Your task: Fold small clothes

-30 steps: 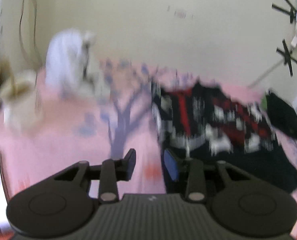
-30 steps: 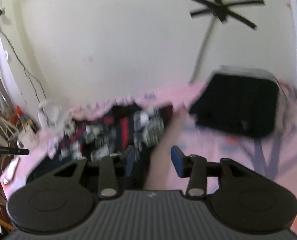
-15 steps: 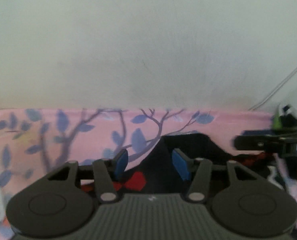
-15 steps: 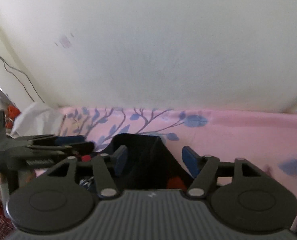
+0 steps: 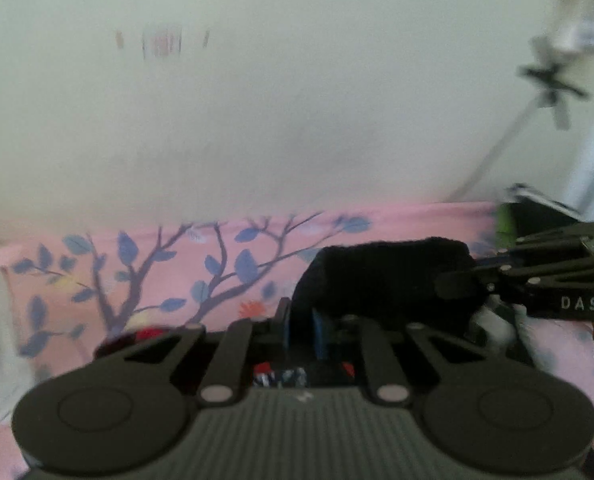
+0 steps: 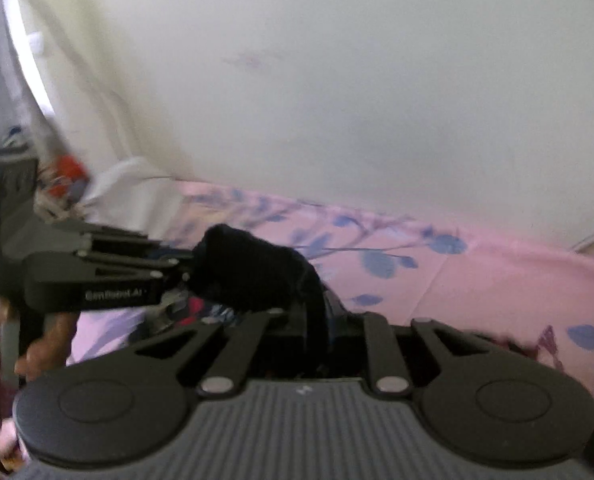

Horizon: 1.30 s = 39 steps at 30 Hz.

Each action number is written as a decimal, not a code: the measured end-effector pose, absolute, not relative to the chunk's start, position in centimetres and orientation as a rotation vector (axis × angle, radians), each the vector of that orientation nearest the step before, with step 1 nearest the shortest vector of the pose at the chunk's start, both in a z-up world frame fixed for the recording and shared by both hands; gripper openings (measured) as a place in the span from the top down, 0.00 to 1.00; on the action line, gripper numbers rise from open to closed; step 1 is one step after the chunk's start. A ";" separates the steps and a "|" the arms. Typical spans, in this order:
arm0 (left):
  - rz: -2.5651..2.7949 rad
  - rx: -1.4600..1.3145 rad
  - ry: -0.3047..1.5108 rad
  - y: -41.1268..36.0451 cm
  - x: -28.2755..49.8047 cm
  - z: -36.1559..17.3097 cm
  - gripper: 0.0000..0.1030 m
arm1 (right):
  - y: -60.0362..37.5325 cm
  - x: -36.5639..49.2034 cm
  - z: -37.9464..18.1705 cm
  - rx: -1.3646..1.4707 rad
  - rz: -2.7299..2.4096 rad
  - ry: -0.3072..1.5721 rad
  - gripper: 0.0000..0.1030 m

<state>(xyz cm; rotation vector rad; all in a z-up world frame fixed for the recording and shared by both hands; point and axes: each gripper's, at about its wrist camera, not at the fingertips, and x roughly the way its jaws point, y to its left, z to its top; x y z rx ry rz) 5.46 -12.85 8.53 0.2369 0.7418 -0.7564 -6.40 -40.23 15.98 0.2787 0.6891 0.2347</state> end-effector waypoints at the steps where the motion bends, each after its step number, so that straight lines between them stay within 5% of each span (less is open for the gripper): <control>1: -0.771 0.245 0.705 -11.6 3.0 9.5 0.90 | -39.3 -8.9 17.0 0.255 0.244 0.662 0.89; 8: -0.883 0.219 0.615 -3.1 -11.3 10.8 0.90 | -33.0 -24.8 17.8 0.158 0.262 0.578 0.91; 17: -0.841 0.227 0.793 -0.2 -16.7 2.5 0.83 | -26.4 -31.7 8.8 0.079 0.104 0.612 0.90; 19: -0.848 0.183 0.802 0.9 -16.9 2.8 0.80 | -26.7 -32.3 8.5 0.138 0.092 0.592 0.83; 20: -0.869 0.160 0.789 1.7 -17.3 3.5 0.77 | -27.0 -32.6 8.9 0.181 0.111 0.592 0.70; 22: -0.886 0.121 0.728 4.0 -18.3 5.2 0.53 | -27.9 -34.1 10.1 0.246 0.150 0.553 0.61; 31: -0.665 -0.021 0.716 8.0 -10.9 6.8 0.48 | -31.5 -35.2 13.9 0.243 -0.033 0.396 0.55; 33: -0.672 -0.025 0.764 6.5 -8.8 5.5 0.50 | -32.6 -33.7 13.6 0.296 -0.031 0.387 0.55; 36: -0.579 0.066 0.779 3.1 -6.0 3.5 0.84 | -34.0 -29.0 11.5 0.375 -0.015 0.471 0.55; 37: -0.556 0.075 0.774 2.2 -5.1 3.0 0.85 | -34.5 -27.1 10.3 0.395 -0.020 0.526 0.61; 38: -0.535 0.066 0.773 1.5 -3.9 2.6 0.85 | -34.9 -25.3 9.1 0.403 -0.046 0.575 0.81; 39: -0.518 0.066 0.767 1.1 -3.0 2.3 0.85 | -35.5 -23.7 8.1 0.399 -0.069 0.579 0.89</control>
